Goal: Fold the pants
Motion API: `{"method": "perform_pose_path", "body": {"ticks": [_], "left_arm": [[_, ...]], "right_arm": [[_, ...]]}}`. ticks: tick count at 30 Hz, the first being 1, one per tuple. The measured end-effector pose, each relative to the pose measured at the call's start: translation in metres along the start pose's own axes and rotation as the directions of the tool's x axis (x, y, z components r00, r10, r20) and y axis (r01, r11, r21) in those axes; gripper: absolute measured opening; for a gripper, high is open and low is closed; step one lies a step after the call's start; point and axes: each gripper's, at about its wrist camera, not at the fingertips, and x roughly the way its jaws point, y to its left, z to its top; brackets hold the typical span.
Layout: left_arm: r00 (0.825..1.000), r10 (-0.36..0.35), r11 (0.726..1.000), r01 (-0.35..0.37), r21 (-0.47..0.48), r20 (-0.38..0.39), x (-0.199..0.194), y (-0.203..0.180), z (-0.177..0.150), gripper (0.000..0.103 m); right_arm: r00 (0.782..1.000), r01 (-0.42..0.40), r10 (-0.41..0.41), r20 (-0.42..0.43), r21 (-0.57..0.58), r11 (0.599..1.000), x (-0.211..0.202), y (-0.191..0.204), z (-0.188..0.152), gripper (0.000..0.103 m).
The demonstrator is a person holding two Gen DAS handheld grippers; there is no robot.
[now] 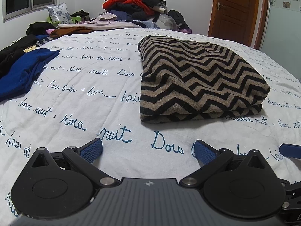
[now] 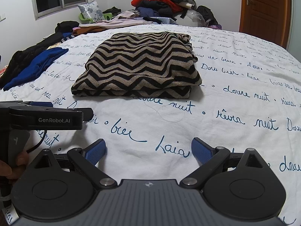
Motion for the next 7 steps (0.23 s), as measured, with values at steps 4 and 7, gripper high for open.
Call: {"method": "perform_pose_path", "body": {"ticks": [4,7], "left_arm": [[1.0,-0.017,1.0,0.017,-0.017,0.01,-0.0009,0.003,-0.0006,0.103],[1.0,-0.018,1.0,0.019,-0.022,0.011,-0.0015,0.0036,-0.0004,0.103]], "right_arm": [[1.0,0.006,-0.006,-0.003,-0.007,1.0,0.0006,0.0002,-0.0003,0.099],[1.0,0.01,-0.011,-0.005,-0.012,1.0,0.0008,0.0019,-0.0002,0.099]]}}
